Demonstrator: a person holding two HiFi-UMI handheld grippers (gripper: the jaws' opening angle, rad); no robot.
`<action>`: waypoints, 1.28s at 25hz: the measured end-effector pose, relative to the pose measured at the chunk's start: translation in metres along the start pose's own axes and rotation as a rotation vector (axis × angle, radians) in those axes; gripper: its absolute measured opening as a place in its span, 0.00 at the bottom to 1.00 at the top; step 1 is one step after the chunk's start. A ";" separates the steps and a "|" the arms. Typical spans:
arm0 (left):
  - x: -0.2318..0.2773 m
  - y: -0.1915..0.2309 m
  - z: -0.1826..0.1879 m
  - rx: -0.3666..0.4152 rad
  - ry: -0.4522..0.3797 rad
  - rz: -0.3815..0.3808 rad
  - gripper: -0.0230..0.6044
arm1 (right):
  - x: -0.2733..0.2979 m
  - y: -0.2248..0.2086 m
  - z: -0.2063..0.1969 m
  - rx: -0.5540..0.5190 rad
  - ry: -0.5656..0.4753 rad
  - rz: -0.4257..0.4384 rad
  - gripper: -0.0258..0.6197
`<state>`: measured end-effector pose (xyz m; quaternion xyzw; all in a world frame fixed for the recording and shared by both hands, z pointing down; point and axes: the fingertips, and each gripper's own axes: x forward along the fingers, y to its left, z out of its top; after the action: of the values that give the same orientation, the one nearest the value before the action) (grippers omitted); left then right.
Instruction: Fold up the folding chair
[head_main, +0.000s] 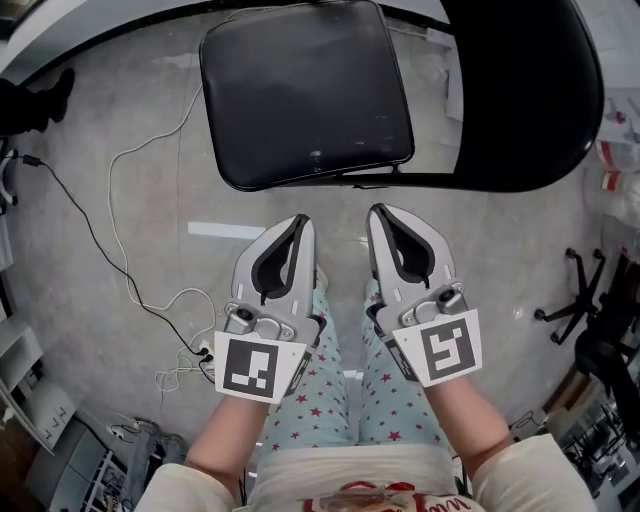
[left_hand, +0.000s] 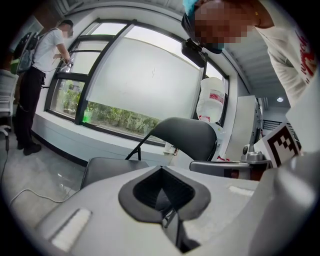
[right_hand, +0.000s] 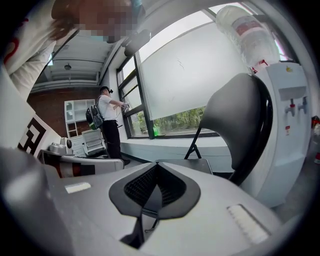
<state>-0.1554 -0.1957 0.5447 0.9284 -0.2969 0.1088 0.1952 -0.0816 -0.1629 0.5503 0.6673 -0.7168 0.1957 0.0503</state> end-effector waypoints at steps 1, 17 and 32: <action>0.002 0.000 -0.004 -0.002 0.004 -0.002 0.04 | 0.001 -0.003 -0.005 0.000 0.000 -0.006 0.08; 0.021 0.009 -0.032 -0.005 0.040 -0.011 0.04 | 0.006 -0.054 -0.089 0.138 0.134 -0.189 0.59; 0.028 0.027 -0.048 -0.011 0.078 0.010 0.04 | 0.044 -0.092 -0.097 0.228 0.113 -0.253 0.61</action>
<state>-0.1529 -0.2094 0.6046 0.9209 -0.2941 0.1442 0.2111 -0.0147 -0.1736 0.6735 0.7416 -0.5962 0.3051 0.0386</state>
